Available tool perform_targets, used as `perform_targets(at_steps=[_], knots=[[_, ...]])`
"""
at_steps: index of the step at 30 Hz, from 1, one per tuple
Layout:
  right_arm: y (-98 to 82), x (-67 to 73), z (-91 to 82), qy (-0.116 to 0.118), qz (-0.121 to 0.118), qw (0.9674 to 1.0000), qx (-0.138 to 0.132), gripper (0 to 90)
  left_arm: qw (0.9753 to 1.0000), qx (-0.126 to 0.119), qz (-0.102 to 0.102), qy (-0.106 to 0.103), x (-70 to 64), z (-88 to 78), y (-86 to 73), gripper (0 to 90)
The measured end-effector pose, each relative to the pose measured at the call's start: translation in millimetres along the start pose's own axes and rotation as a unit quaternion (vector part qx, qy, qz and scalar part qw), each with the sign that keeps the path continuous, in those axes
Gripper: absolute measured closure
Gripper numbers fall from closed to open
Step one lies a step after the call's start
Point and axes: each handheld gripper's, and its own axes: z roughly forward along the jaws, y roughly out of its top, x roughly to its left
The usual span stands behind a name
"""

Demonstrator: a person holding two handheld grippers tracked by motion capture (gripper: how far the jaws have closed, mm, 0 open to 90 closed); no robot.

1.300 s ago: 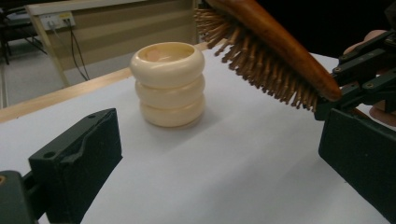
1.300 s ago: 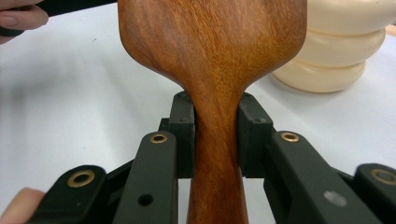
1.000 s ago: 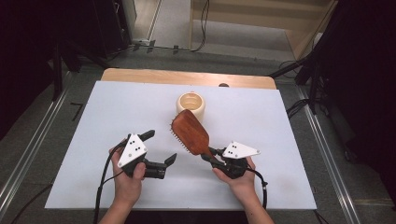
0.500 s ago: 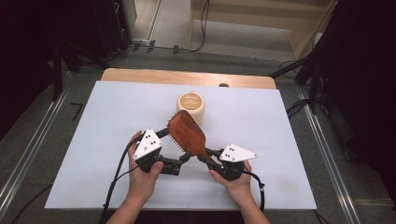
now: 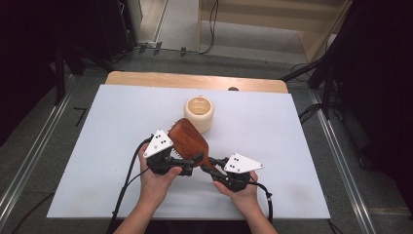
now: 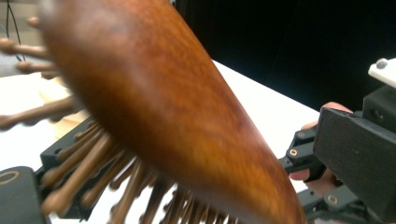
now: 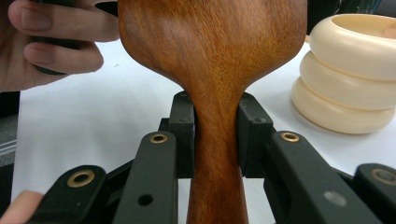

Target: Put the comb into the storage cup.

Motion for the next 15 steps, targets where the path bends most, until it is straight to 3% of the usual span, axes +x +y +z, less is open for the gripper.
perform_targets(at_steps=[11, 15], knots=[[1.0, 3.1, 0.3, -0.004, -0.001, 1.0000, -0.005, 70.0, 0.9990, -0.006, -0.042, 0.018, 4.4, 2.5, 2.0, 25.3], [1.0, 3.2, -0.5, -0.006, 0.003, 1.0000, -0.005, 70.0, 0.9985, -0.002, -0.055, 0.004, 6.4, 2.8, 2.8, 31.3]])
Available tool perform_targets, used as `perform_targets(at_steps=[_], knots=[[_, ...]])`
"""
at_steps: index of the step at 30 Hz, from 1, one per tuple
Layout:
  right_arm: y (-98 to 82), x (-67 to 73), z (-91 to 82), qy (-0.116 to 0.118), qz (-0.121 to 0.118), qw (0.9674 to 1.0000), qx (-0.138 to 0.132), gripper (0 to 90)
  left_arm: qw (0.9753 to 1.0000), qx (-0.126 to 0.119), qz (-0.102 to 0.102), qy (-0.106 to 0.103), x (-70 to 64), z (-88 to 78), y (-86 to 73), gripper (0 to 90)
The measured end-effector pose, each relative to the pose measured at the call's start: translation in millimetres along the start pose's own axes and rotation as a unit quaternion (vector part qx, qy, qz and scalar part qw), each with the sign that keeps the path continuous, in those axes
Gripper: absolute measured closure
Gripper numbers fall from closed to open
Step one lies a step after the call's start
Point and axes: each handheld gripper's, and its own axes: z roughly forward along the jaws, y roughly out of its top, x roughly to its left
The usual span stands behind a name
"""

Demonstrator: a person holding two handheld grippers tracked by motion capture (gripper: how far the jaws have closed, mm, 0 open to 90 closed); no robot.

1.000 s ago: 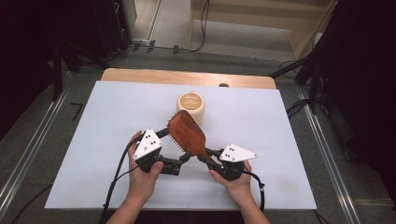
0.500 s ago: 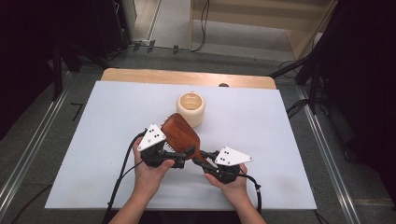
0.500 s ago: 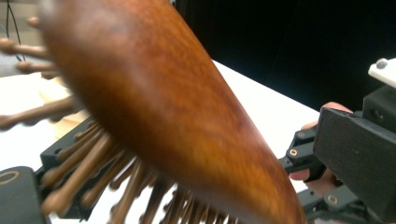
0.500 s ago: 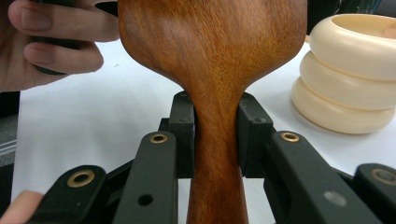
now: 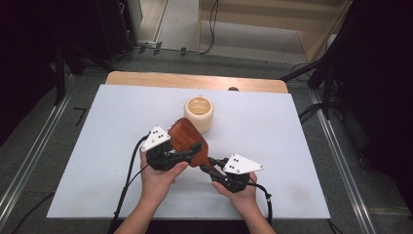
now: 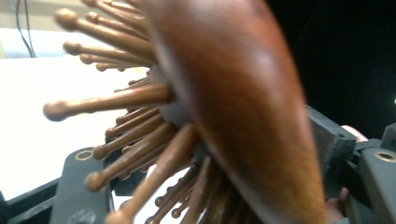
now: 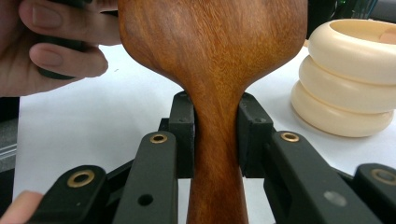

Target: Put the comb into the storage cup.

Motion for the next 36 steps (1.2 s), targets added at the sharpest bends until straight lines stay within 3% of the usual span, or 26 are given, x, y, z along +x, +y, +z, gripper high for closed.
perform_targets(at_steps=[2, 8, 13, 17, 22, 31, 36], knots=[[-0.4, -0.2, 0.6, -0.001, 0.002, 1.0000, -0.001, 70.0, 0.9999, 0.006, -0.010, -0.009, 1.0, 1.0, 0.7, 34.2], [-3.6, -2.6, 2.9, -0.004, -0.001, 1.0000, 0.001, 70.0, 0.9992, 0.011, -0.009, -0.039, 1.0, 3.0, 0.0, 44.3], [-3.9, -3.0, 3.7, -0.010, -0.001, 0.9999, 0.002, 70.1, 0.9969, 0.012, -0.031, -0.072, 5.1, 4.4, -0.4, 52.2], [-3.3, -3.0, 4.4, -0.007, -0.001, 1.0000, 0.001, 69.8, 0.9967, 0.006, -0.015, -0.080, 1.8, 2.6, 0.4, 56.0], [-2.5, -6.0, 4.6, 0.000, 0.025, 0.9997, -0.007, 66.1, 0.9963, 0.008, -0.004, -0.085, -0.8, 1.5, 4.2, 58.0], [-2.2, -14.5, -4.9, 0.003, 0.052, 0.9986, -0.011, 45.0, 0.9967, 0.004, 0.001, -0.081, 3.0, -4.6, 11.8, 58.7], [-4.7, -17.6, -15.3, -0.010, 0.057, 0.9980, -0.027, 17.9, 0.9969, -0.004, 0.000, -0.079, 6.0, -9.2, 15.2, 58.7]])
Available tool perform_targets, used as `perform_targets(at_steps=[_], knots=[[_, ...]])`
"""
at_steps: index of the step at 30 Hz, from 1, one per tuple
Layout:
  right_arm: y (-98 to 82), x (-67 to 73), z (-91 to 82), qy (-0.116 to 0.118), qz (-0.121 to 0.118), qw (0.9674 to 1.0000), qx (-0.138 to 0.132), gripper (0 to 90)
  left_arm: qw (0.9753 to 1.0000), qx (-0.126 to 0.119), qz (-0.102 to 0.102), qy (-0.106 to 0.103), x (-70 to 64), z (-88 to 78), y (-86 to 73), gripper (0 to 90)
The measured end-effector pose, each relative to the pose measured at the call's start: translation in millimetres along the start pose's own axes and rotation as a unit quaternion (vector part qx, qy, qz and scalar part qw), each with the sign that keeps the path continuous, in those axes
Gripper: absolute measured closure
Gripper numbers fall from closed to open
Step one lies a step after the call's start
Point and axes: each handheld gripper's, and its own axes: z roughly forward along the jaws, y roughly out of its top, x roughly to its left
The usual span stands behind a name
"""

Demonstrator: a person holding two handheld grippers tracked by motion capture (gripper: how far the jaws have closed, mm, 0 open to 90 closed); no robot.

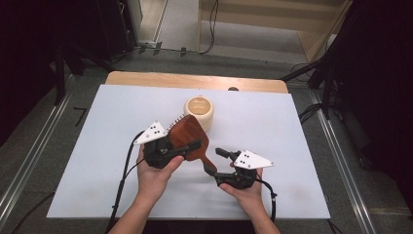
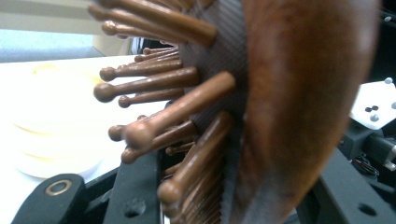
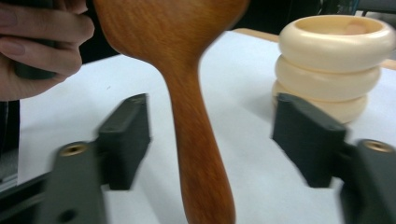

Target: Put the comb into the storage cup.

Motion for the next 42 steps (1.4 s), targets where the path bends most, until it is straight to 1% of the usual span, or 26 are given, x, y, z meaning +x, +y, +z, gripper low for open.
perform_targets(at_steps=[1, 2, 4, 6, 7, 9, 10, 12, 16, 22, 26, 33, 36, 37, 42], knots=[[-0.3, -1.1, -1.8, -0.001, 0.001, 1.0000, 0.002, 11.2, 1.0000, -0.002, -0.001, 0.000, 0.9, -0.8, 0.5, 58.7], [-0.6, -2.2, -3.8, -0.004, 0.000, 1.0000, 0.004, 9.4, 1.0000, -0.003, -0.001, 0.001, 1.7, -1.3, 1.0, 58.7], [-0.9, -5.1, -7.8, -0.007, 0.006, 1.0000, 0.002, 7.5, 1.0000, -0.003, -0.002, 0.004, 3.2, -2.4, 1.6, 58.7], [-1.5, -8.3, -11.7, -0.011, 0.007, 0.9999, 0.001, 0.0, 1.0000, -0.003, -0.001, 0.006, 4.4, -2.8, 2.7, 58.7], [-2.3, -10.2, -14.0, -0.013, 0.006, 0.9999, 0.001, 0.0, 1.0000, -0.004, 0.000, 0.007, 4.8, -2.9, 3.3, 58.7], [-3.9, -14.7, -18.0, -0.022, 0.015, 0.9996, 0.003, 0.0, 0.9999, -0.005, 0.001, 0.008, 5.7, -3.3, 4.8, 58.6], [-5.1, -17.2, -20.2, -0.024, 0.018, 0.9996, 0.001, 0.0, 0.9999, -0.007, -0.002, 0.008, 5.8, -3.4, 5.7, 58.6], [-7.1, -22.0, -24.8, -0.032, 0.024, 0.9992, 0.000, 0.0, 0.9999, -0.007, -0.001, 0.008, 7.7, -3.1, 7.8, 58.6], [-9.2, -29.7, -34.3, -0.046, 0.028, 0.9985, -0.008, 0.0, 0.9999, -0.008, 0.002, 0.013, 9.8, -3.3, 12.7, 58.7], [-13.4, -37.7, -46.9, -0.070, 0.018, 0.9974, -0.006, 0.0, 0.9997, -0.014, 0.004, 0.018, 12.6, -3.1, 18.3, 58.6], [-17.2, -42.0, -54.7, -0.074, 0.016, 0.9971, -0.001, 0.0, 0.9997, -0.013, 0.007, 0.021, 14.3, -3.1, 20.2, 58.6], [-25.0, -48.9, -70.2, -0.076, 0.011, 0.9970, -0.002, 0.0, 0.9994, -0.019, 0.008, 0.027, 17.4, -5.1, 24.7, 58.6], [-28.3, -50.9, -75.3, -0.084, 0.008, 0.9965, 0.002, 0.0, 0.9993, -0.020, 0.010, 0.029, 18.6, -6.2, 26.7, 58.5], [-29.3, -51.6, -77.1, -0.084, 0.012, 0.9964, 0.002, 0.0, 0.9993, -0.021, 0.009, 0.030, 19.1, -6.6, 27.3, 58.5], [-33.6, -55.7, -86.3, -0.092, 0.016, 0.9956, 0.001, 0.0, 0.9991, -0.024, 0.009, 0.032, 22.0, -8.3, 30.3, 58.5]])
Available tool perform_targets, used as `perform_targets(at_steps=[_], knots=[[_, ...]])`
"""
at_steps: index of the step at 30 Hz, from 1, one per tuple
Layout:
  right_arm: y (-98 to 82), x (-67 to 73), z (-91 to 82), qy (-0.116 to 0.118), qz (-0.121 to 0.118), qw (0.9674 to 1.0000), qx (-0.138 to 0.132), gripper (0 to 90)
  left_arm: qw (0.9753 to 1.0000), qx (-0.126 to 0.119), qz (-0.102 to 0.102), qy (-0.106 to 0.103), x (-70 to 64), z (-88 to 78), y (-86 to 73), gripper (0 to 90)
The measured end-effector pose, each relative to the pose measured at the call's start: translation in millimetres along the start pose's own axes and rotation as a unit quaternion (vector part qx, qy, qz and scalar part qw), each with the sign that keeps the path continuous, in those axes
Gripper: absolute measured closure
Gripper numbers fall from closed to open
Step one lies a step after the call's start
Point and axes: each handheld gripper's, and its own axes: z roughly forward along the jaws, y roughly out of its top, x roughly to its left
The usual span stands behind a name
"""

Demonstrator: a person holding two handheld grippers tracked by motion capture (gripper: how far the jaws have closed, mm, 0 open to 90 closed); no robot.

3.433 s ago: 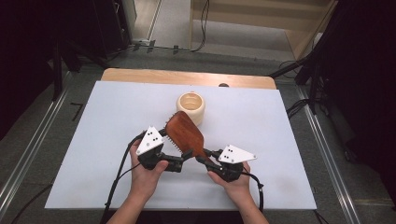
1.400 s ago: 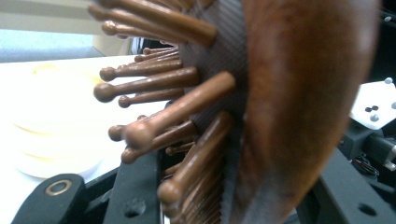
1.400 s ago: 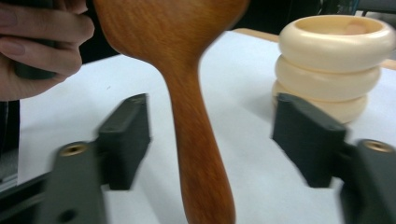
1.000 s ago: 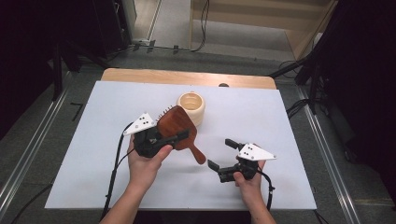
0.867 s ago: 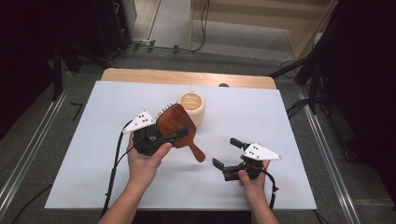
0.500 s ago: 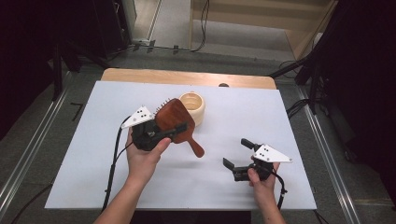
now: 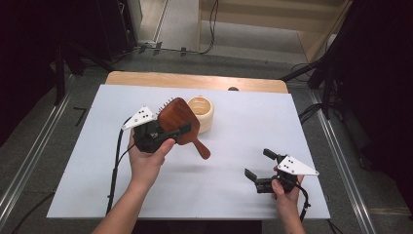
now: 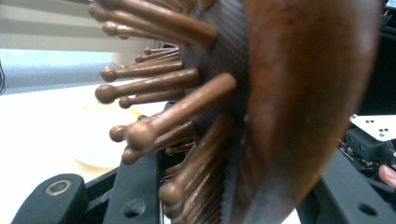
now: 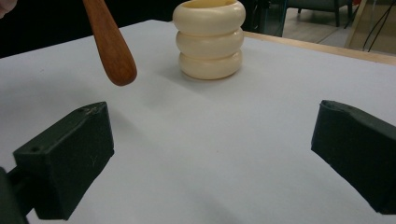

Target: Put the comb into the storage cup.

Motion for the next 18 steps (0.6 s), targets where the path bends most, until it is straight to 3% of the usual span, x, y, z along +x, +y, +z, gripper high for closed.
perform_targets(at_steps=[18], knots=[[-14.1, -15.7, -25.2, -0.023, 0.005, 0.9997, 0.009, 0.0, 0.9999, -0.007, 0.003, 0.009, 7.5, -0.8, 11.8, 58.5]])
